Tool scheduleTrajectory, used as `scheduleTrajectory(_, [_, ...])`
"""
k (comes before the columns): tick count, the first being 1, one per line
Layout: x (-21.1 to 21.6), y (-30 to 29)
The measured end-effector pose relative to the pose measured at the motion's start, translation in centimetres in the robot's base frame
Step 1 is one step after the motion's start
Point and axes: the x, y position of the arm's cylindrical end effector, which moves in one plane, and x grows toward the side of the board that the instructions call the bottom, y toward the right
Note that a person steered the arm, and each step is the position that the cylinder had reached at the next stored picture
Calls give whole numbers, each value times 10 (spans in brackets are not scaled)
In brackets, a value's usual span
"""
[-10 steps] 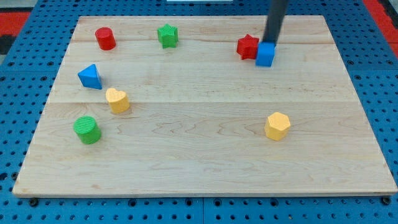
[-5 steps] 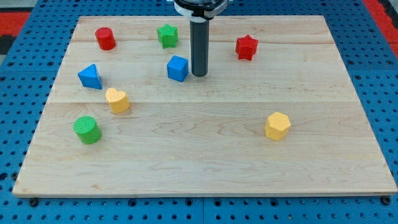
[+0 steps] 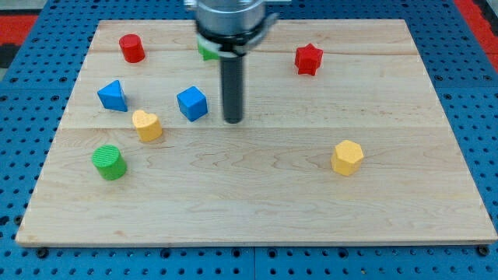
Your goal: Push the blue cube to the right of the blue triangle
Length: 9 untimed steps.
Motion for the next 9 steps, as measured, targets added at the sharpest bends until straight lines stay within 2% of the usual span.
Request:
scheduleTrajectory(1, [-9, -37])
scheduleTrajectory(2, [-29, -40])
scheduleTrajectory(3, [-49, 17])
scheduleTrajectory(5, [-27, -70])
scheduleTrajectory(6, [-31, -59])
scheduleTrajectory(7, [-62, -23])
scheduleTrajectory(8, [-80, -43])
scheduleTrajectory(9, [-57, -82])
